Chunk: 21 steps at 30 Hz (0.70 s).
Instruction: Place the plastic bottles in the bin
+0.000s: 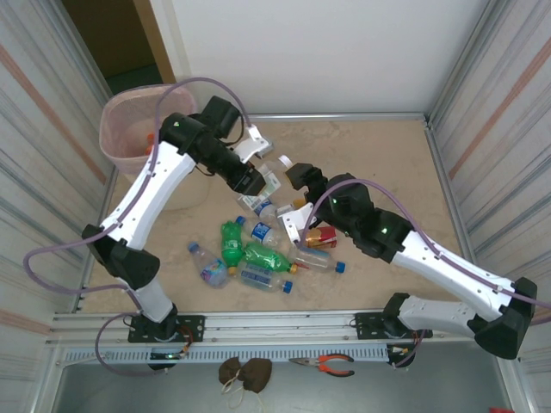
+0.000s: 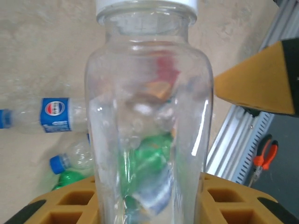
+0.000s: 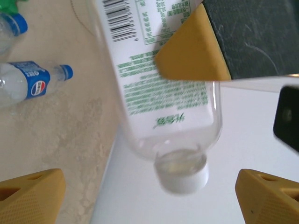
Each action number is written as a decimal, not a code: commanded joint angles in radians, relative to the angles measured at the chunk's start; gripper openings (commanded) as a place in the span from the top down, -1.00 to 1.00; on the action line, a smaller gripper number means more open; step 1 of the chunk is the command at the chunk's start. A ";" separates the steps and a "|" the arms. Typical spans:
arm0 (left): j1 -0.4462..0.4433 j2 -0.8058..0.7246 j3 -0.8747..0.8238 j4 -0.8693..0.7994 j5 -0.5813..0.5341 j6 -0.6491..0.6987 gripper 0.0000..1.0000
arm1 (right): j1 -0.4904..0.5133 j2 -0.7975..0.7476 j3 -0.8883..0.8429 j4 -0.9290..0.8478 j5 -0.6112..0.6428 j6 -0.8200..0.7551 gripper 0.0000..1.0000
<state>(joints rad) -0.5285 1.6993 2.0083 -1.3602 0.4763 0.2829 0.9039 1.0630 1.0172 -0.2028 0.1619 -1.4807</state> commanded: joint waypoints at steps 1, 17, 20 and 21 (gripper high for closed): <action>0.059 -0.082 -0.003 0.037 -0.029 -0.027 0.31 | -0.001 -0.040 0.033 -0.062 -0.025 0.148 -0.86; 0.493 -0.136 0.103 0.159 -0.220 -0.176 0.35 | -0.112 -0.103 0.034 -0.127 -0.119 0.674 -0.92; 0.556 -0.099 0.158 0.159 -0.285 -0.183 0.35 | -0.121 -0.094 0.034 -0.135 -0.125 0.701 -0.92; 0.570 -0.080 0.177 0.159 -0.310 -0.183 0.35 | -0.122 -0.091 0.034 -0.137 -0.130 0.708 -0.92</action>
<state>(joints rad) 0.0097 1.5909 2.1315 -1.2228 0.2546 0.1238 0.7910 0.9688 1.0218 -0.3161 0.0544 -0.8543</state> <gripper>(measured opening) 0.368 0.957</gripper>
